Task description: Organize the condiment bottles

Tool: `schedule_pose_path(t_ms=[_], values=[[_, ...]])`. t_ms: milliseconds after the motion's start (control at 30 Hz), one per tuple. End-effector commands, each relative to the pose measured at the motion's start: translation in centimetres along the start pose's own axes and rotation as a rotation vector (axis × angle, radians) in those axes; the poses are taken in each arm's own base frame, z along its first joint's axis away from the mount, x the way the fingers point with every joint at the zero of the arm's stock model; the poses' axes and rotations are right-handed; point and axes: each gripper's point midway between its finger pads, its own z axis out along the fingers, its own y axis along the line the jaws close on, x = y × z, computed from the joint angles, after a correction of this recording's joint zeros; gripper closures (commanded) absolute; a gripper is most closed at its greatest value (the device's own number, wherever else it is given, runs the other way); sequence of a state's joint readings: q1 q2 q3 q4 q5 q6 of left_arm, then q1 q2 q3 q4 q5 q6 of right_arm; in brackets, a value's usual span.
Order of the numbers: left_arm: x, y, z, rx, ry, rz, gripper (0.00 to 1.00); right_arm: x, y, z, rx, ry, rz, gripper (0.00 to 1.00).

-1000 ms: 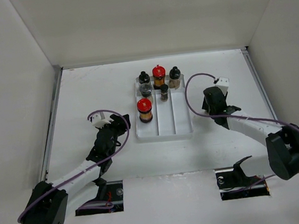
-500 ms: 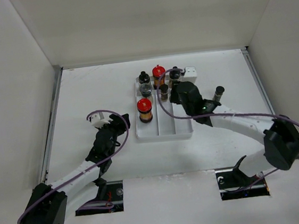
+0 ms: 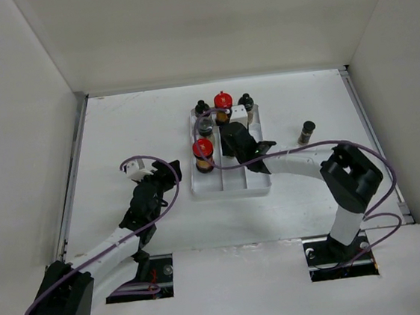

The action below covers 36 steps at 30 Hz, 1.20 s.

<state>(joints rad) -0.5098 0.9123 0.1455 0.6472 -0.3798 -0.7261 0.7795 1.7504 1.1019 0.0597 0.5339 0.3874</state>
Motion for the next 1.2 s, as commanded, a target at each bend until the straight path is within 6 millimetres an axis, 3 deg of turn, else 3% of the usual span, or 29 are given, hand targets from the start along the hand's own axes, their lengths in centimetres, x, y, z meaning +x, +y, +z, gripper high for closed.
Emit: schedule_pose_path(t_ms=[0,167,333,400,467,567,600,667,733,800,867,1167], values=[[-0.8,-0.8,0.0,0.035,-0.028,-0.028,0.37,-2.4,1.1,0.4,-0.016,-0.059,0.033,0.51],[-0.5,-0.6,0.1,0.026,-0.016,-0.024,0.37,-2.8,0.7,-0.3,-0.013,-0.072,0.032,0.23],[-0.6,-0.7,0.1,0.025,-0.027,-0.02,0.36,-6.0,-0.8,-4.1,-0.048,-0.145,0.095,0.13],[-0.6,-0.7,0.0,0.028,-0.023,-0.024,0.36,-7.1,-2.9,-5.4,-0.043,-0.18,0.12,0.12],[-0.8,-0.9,0.0,0.033,-0.03,-0.028,0.36,-7.6,-6.1,-5.8,0.004,-0.203,0.159,0.17],[-0.5,-0.8,0.0,0.03,-0.021,-0.024,0.36,-8.0,-12.5,-6.1,0.121,-0.231,0.22,0.5],[-0.5,-0.7,0.1,0.029,-0.02,-0.027,0.36,-8.2,-15.2,-6.2,0.19,-0.241,0.239,0.57],[-0.7,-0.9,0.0,0.035,-0.026,-0.033,0.35,-8.0,-19.4,-6.5,0.312,-0.253,0.262,0.57],[-0.5,-0.9,0.1,0.031,-0.024,-0.031,0.35,-7.4,-22.5,-6.3,0.408,-0.227,0.255,0.47],[-0.1,-0.8,0.1,0.03,-0.009,-0.026,0.35,-7.1,-24.0,-5.8,0.465,-0.199,0.238,0.24],[-0.2,-0.8,0.2,0.031,-0.012,-0.027,0.35,-6.9,-25.4,-5.6,0.524,-0.195,0.228,0.13],[-0.3,-0.8,0.2,0.025,-0.018,-0.026,0.35,-5.2,-27.5,-2.2,0.533,-0.112,0.263,0.15]])
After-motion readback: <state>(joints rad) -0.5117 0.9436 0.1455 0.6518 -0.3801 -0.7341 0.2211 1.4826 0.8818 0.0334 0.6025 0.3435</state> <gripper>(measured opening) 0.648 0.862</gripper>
